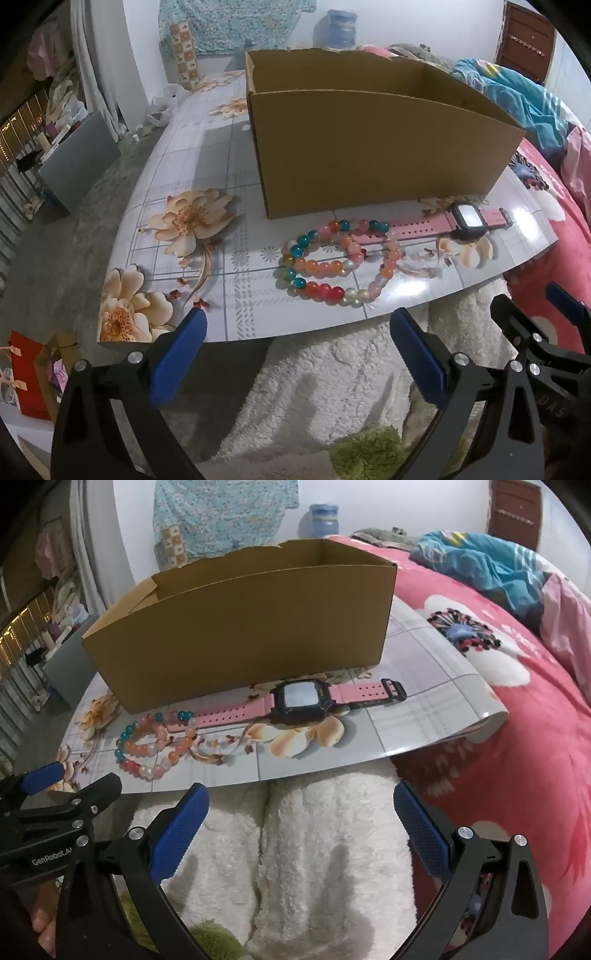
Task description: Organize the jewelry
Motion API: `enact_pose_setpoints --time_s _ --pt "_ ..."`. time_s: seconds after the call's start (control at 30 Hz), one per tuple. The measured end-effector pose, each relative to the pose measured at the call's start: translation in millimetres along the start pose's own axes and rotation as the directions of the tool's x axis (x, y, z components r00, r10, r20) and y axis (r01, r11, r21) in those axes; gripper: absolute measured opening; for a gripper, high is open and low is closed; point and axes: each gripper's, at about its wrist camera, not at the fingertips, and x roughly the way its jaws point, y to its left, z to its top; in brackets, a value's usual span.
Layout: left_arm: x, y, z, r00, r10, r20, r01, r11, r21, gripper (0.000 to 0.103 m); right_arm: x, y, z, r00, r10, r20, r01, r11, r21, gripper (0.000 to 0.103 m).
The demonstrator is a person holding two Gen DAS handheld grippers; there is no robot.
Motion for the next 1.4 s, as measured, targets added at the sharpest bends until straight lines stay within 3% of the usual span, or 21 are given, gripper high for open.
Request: enact_pose_setpoints --time_s 1.4 --pt "0.6 5.1 1.4 1.0 -0.016 -0.009 0.016 1.0 -0.025 0.097 -5.9 8.0 6.4 1.0 -0.01 -0.004 0.01 1.0 -0.013 0.096"
